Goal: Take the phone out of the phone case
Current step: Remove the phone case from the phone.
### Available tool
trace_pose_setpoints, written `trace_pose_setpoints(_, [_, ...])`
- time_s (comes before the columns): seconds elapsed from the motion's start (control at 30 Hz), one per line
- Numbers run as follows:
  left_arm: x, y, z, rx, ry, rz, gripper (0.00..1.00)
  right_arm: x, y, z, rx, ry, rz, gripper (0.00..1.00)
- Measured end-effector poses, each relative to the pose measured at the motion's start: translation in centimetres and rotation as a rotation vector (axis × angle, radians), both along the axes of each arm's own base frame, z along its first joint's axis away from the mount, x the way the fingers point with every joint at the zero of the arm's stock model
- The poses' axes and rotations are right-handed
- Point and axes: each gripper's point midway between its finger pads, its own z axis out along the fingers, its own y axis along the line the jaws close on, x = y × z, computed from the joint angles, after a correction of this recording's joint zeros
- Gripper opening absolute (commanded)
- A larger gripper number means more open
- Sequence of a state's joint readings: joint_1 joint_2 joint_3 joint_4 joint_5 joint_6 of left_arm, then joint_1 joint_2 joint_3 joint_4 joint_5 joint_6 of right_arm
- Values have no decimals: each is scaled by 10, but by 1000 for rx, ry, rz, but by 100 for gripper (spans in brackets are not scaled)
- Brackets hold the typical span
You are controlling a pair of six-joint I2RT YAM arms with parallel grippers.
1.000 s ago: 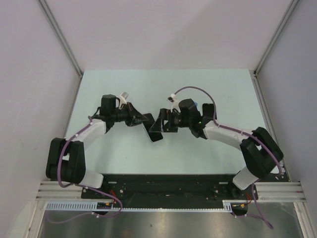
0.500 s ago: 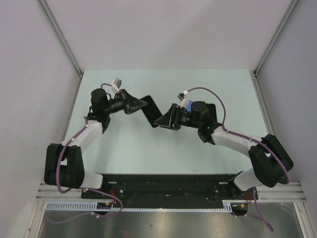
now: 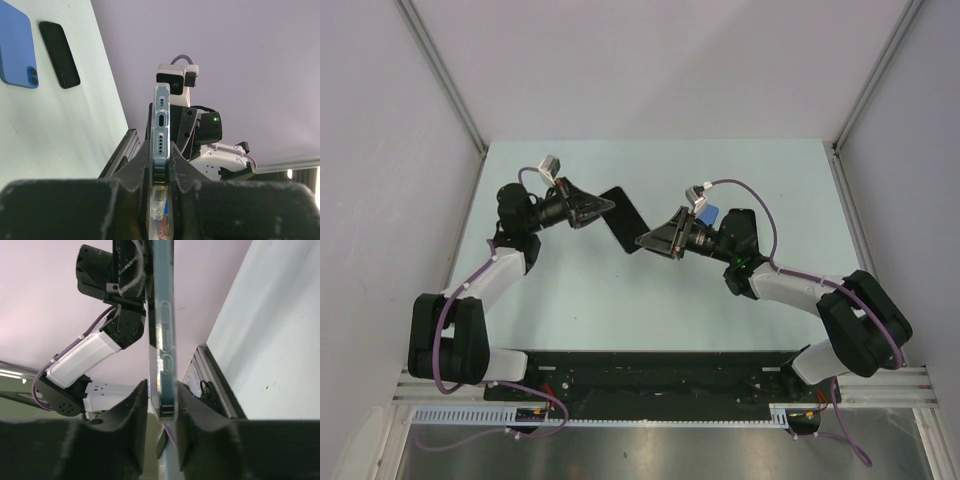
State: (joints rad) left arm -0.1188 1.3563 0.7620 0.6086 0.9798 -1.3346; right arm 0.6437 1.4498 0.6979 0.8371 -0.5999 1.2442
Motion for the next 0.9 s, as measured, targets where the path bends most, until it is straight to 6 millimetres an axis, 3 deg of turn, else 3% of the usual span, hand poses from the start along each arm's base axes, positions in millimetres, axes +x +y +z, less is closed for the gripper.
trace_pose_setpoints(0.13, [-2, 1, -3, -23, 26, 6, 0, 9, 4, 5, 65, -12, -11, 36])
trace_pose_setpoints(0.23, [-5, 1, -3, -43, 39, -2, 0, 13, 5, 8, 111, -15, -12, 19])
trace_pose_setpoints(0.27, [-6, 1, -2, -50, 42, -7, 0, 14, 6, 9, 128, -16, -11, 2])
trace_pose_setpoints(0.4, [-7, 1, 6, -63, 4, -13, 1, 16, 7, 9, 173, 13, 3, 0])
trace_pose_setpoints(0.5, [-7, 1, 5, -60, 5, -14, 52, 15, 7, 10, 182, 15, 5, 0])
trace_pose_setpoints(0.53, [-7, 1, 3, -57, 19, -15, 79, 16, 7, 7, 167, 19, -1, 0])
trace_pose_setpoints(0.57, [-7, 0, 1, -49, 24, -17, 87, 18, 7, 5, 152, 22, -11, 0])
trace_pose_setpoints(0.63, [-5, 0, -5, -32, 65, -17, 96, 23, 6, -8, 74, 38, -56, 0])
trace_pose_setpoints(0.73, [2, 1, -13, 33, 122, -2, 98, 27, -3, -25, -105, 27, -168, 0])
trace_pose_setpoints(0.9, [21, 10, -22, 192, 152, 94, 98, 32, -30, -12, -358, -113, -365, 0])
